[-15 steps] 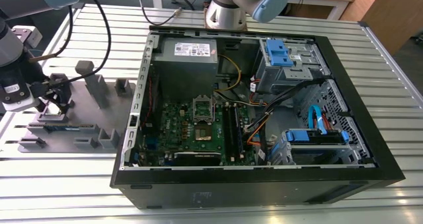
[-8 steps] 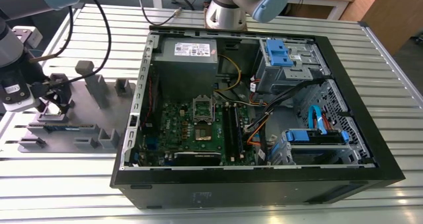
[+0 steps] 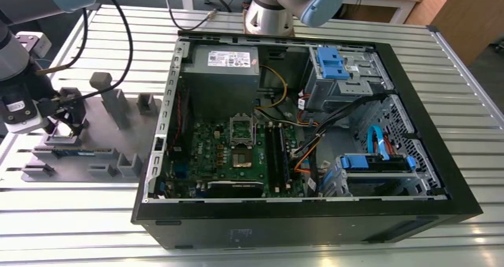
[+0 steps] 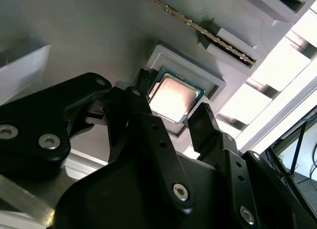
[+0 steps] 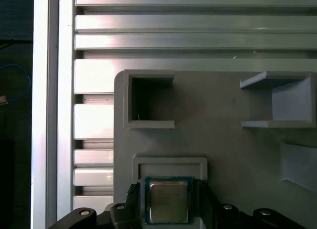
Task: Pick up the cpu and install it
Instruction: 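Pick up the cpu and move it towards the insertion slot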
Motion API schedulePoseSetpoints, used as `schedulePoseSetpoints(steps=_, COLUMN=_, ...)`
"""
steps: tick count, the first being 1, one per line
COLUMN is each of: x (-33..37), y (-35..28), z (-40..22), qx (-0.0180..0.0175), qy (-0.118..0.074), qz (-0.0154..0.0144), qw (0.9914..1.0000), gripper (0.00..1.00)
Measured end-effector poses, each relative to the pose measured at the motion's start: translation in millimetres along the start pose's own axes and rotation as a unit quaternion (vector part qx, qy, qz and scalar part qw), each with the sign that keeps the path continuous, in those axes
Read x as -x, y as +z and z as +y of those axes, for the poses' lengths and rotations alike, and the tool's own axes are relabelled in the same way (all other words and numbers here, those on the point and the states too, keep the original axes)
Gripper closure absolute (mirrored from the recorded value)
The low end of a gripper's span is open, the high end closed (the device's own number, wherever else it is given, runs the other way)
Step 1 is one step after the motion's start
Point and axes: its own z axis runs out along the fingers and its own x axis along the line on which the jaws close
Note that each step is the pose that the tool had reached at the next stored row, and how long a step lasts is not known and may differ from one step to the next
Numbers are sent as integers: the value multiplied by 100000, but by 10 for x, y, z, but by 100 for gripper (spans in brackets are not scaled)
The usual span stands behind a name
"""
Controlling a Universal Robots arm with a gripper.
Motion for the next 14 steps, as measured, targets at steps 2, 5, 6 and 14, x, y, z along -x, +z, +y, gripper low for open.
schedulePoseSetpoints(steps=2, x=0, y=1, z=4, qx=-7, qy=-2, qz=11, qw=100000, gripper=41)
schedulePoseSetpoints(steps=5, x=0, y=5, z=11, qx=-6, qy=3, qz=9, qw=100000, gripper=41)
schedulePoseSetpoints(steps=6, x=0, y=6, z=13, qx=-7, qy=0, qz=9, qw=100000, gripper=41)
schedulePoseSetpoints(steps=14, x=0, y=-1, z=21, qx=-10, qy=-2, qz=11, qw=100000, gripper=41)
